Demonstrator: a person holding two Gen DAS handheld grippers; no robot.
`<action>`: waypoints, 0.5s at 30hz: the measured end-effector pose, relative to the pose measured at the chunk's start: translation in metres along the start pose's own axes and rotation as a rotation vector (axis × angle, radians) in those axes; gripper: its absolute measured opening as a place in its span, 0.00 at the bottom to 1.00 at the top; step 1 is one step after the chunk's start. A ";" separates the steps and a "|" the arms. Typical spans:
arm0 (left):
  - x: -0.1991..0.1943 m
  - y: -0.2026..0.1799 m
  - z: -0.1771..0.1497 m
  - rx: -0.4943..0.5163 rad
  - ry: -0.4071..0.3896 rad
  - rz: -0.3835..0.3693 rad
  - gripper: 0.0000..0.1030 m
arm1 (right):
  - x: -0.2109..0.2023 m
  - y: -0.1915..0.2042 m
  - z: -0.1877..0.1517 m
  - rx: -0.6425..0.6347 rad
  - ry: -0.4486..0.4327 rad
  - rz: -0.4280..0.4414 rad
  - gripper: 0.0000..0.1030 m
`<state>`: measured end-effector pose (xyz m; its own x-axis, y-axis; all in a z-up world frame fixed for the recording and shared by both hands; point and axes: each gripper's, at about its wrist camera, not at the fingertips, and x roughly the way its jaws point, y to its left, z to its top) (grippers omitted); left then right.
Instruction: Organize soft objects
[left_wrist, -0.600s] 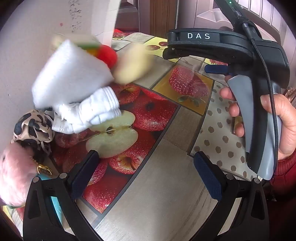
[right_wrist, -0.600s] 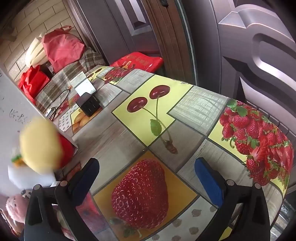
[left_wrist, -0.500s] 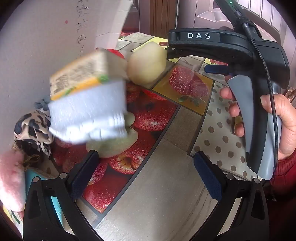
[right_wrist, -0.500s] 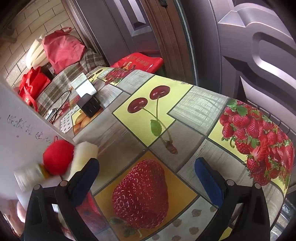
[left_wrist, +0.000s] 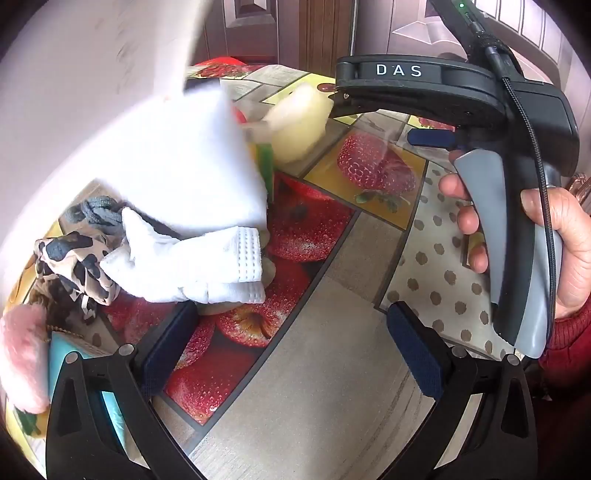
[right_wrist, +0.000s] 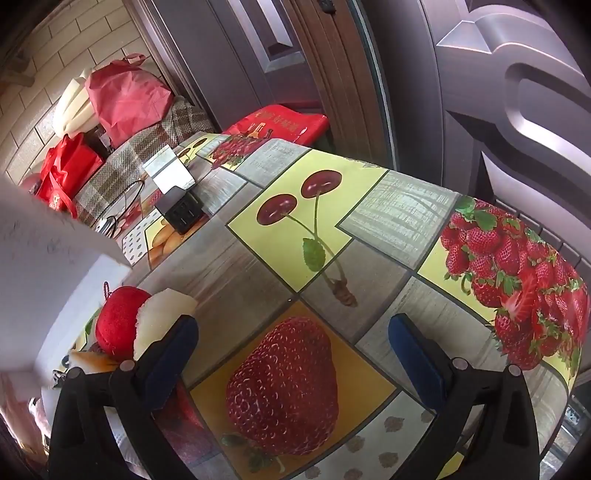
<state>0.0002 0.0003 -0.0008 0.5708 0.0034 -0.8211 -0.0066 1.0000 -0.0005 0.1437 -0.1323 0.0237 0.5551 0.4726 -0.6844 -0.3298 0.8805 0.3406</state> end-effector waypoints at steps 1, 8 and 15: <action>0.000 0.000 0.000 0.000 0.000 0.000 1.00 | 0.000 0.000 0.000 0.000 -0.001 0.001 1.00; 0.000 0.000 0.000 0.000 0.000 0.000 0.99 | -0.002 0.000 -0.001 0.008 -0.003 0.010 1.00; 0.000 0.000 0.000 0.000 0.000 0.000 0.99 | 0.002 0.003 -0.002 0.001 0.003 -0.001 1.00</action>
<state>0.0002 0.0003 -0.0007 0.5706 0.0032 -0.8212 -0.0066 1.0000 -0.0007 0.1426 -0.1291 0.0224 0.5532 0.4713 -0.6869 -0.3285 0.8812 0.3399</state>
